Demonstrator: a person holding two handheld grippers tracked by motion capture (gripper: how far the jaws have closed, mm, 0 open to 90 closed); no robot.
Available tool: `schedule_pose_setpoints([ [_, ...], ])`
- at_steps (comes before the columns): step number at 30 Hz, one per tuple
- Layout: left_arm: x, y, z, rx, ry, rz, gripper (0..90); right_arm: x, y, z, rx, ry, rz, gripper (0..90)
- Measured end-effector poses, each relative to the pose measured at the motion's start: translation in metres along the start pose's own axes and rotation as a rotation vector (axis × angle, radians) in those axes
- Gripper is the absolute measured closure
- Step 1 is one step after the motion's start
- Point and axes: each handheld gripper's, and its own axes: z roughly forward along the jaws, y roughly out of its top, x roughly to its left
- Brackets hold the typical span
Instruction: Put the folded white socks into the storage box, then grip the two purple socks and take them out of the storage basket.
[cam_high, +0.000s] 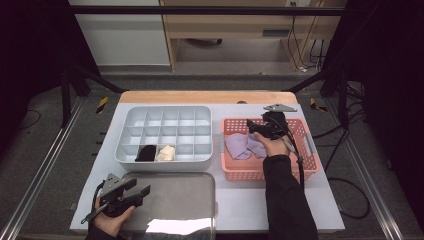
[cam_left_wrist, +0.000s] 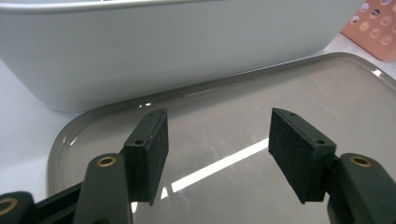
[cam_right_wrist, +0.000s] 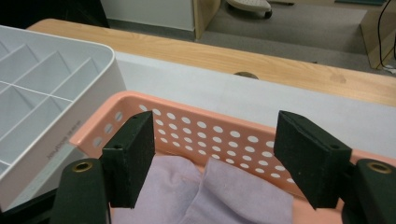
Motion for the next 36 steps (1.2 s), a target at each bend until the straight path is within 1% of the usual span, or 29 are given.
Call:
schedule_pose_setpoints([
  [3, 0.0, 0.0, 0.0, -0.013, 0.006, 0.014, 38.1, -0.003, -0.002, 0.008, 0.023, -0.009, 0.003, 30.3],
  [4, 0.0, 0.0, 0.0, -0.013, 0.006, 0.014, 38.1, -0.003, -0.002, 0.008, 0.023, -0.009, 0.003, 30.3],
  [5, 0.0, 0.0, 0.0, -0.014, 0.0, 0.016, 38.1, -0.004, -0.003, 0.01, 0.024, -0.014, -0.001, 30.5],
  [6, 0.0, 0.0, 0.0, -0.014, -0.007, 0.016, 38.4, -0.005, -0.004, 0.013, 0.027, -0.016, 0.008, 30.9],
  [7, -0.001, 0.0, 0.0, -0.009, -0.013, 0.014, 39.2, -0.007, -0.006, 0.017, 0.041, -0.022, 0.014, 31.2],
  [9, -0.001, 0.0, 0.0, -0.006, -0.015, 0.019, 39.3, -0.007, -0.007, 0.018, 0.045, -0.023, 0.014, 31.3],
  [10, -0.002, 0.001, 0.0, 0.003, -0.015, 0.024, 39.3, -0.008, -0.01, 0.021, 0.061, -0.036, 0.001, 31.8],
  [14, -0.003, 0.001, 0.001, 0.008, -0.024, 0.025, 39.6, -0.009, -0.014, 0.025, 0.074, -0.035, 0.011, 33.4],
  [15, -0.003, 0.001, 0.001, 0.008, -0.026, 0.025, 39.6, -0.01, -0.018, 0.028, 0.092, -0.038, 0.016, 33.6],
  [17, -0.003, 0.001, 0.0, 0.01, -0.024, 0.028, 39.6, -0.01, -0.02, 0.029, 0.097, -0.039, 0.017, 33.7],
  [19, -0.003, 0.001, 0.001, 0.009, -0.025, 0.023, 39.5, -0.012, -0.025, 0.033, 0.116, -0.042, 0.024, 34.0],
  [21, -0.003, 0.001, 0.001, 0.011, -0.026, 0.024, 39.3, -0.013, -0.028, 0.035, 0.138, -0.045, 0.02, 34.0],
  [25, -0.003, 0.001, 0.001, 0.012, -0.027, 0.025, 39.1, -0.011, -0.029, 0.039, 0.148, -0.048, 0.014, 34.1],
  [28, -0.004, 0.001, 0.0, 0.01, -0.027, 0.026, 39.2, -0.008, -0.031, 0.044, 0.16, -0.041, 0.018, 34.5],
  [29, -0.004, 0.001, 0.0, 0.011, -0.027, 0.029, 39.2, -0.006, -0.033, 0.047, 0.173, -0.042, 0.018, 35.0],
  [32, -0.004, 0.001, 0.001, 0.014, -0.029, 0.032, 39.2, -0.006, -0.034, 0.051, 0.191, -0.05, 0.015, 35.5],
  [36, -0.005, 0.001, 0.002, 0.016, -0.031, 0.031, 39.3, -0.007, -0.035, 0.052, 0.203, -0.056, 0.03, 36.7],
])
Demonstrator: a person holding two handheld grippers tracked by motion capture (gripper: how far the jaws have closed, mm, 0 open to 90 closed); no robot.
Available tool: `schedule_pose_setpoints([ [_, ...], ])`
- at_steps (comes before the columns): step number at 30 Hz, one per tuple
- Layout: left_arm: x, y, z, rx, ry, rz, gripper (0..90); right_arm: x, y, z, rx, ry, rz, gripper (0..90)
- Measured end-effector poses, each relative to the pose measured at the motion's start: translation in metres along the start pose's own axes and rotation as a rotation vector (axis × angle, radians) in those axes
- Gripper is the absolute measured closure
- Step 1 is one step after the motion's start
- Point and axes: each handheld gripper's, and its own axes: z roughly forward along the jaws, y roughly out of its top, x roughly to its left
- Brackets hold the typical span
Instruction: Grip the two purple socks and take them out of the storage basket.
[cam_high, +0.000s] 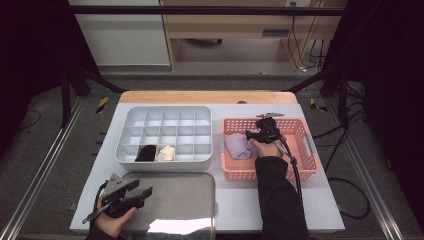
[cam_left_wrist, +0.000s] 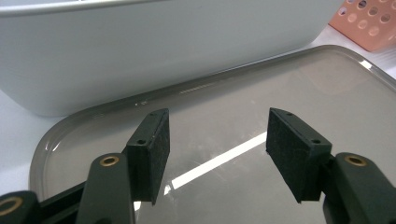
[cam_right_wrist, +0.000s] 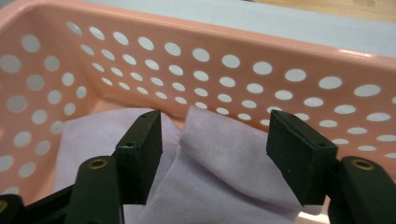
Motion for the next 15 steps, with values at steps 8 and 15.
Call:
schedule_pose_setpoints([
  [8, -0.0008, -0.0001, 0.0018, 0.01, -0.005, 0.01, 39.6, -0.0031, -0.0004, 0.0042, 0.03, -0.019, 0.006, 43.1],
  [15, -0.0007, 0.0, 0.001, 0.006, -0.004, 0.004, 40.0, -0.0076, -0.0012, 0.0095, 0.06, -0.022, 0.029, 55.5],
])
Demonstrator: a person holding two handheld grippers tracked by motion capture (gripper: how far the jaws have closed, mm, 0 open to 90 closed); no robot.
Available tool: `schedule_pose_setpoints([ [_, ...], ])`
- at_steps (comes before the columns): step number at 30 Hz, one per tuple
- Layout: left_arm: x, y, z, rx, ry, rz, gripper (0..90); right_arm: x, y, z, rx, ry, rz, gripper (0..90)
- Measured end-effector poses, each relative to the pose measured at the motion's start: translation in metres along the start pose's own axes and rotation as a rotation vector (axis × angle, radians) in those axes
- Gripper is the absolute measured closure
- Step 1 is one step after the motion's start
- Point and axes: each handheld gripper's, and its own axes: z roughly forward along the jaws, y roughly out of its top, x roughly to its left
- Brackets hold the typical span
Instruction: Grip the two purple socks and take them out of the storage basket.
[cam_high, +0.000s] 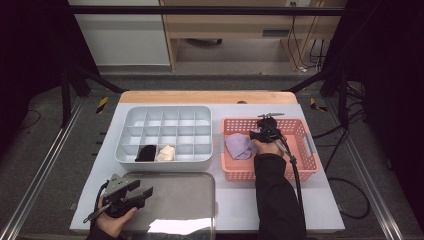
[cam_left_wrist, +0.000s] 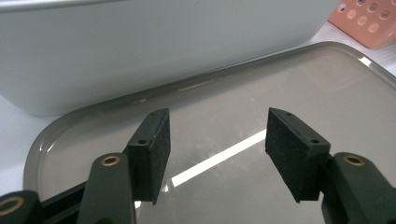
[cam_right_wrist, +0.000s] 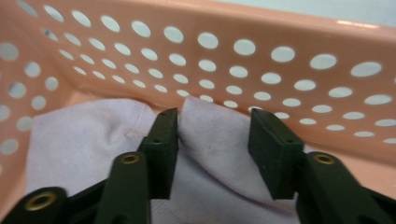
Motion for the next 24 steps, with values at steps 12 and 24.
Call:
schedule_pose_setpoints([
  [12, 0.0, 0.0, 0.0, 0.005, 0.005, 0.003, 40.4, 0.0, 0.001, -0.009, 0.079, -0.013, -0.017, 87.4],
  [24, -0.002, 0.0, 0.001, 0.007, 0.008, 0.002, 40.4, -0.004, 0.006, -0.078, -0.126, 0.078, -0.045, 87.4],
])
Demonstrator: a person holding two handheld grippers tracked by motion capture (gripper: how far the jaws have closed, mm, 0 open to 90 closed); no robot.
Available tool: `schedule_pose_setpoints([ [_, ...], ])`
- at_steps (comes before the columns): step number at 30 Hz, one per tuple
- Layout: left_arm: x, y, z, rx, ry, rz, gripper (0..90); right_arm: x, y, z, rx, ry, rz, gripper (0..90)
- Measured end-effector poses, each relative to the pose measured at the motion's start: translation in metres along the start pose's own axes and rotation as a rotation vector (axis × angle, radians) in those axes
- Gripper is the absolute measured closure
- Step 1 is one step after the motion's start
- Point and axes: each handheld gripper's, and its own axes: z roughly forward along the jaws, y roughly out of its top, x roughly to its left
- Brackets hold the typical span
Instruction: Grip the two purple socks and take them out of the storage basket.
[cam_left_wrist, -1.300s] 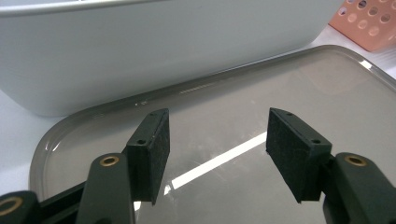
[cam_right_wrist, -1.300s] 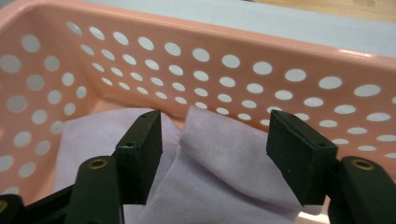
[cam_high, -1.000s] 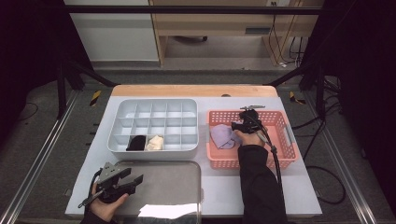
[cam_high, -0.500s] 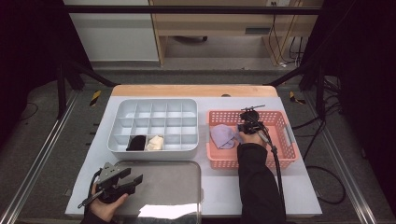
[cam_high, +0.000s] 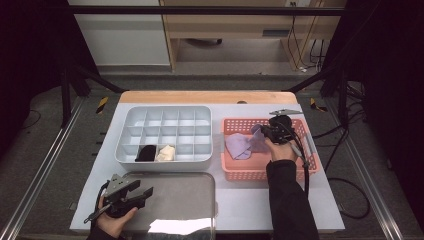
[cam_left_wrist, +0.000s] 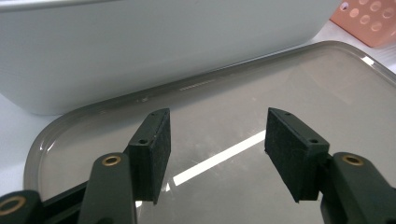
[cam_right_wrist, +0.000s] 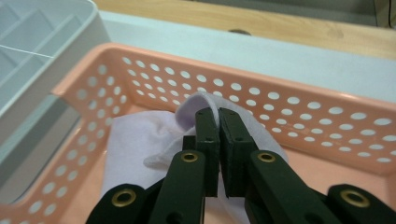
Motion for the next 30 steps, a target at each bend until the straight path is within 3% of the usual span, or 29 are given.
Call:
schedule_pose_setpoints([
  [14, -0.002, 0.0, 0.0, 0.001, -0.004, -0.001, 40.1, 0.017, -0.005, -0.065, -0.2, 0.106, -0.075, 87.7],
  [24, -0.003, 0.001, -0.001, -0.003, 0.0, -0.012, 37.9, 0.042, -0.016, -0.107, -0.292, 0.208, -0.133, 87.7],
  [30, -0.003, 0.001, -0.001, -0.003, -0.001, -0.021, 36.7, 0.053, -0.025, -0.125, -0.321, 0.268, -0.155, 87.7],
])
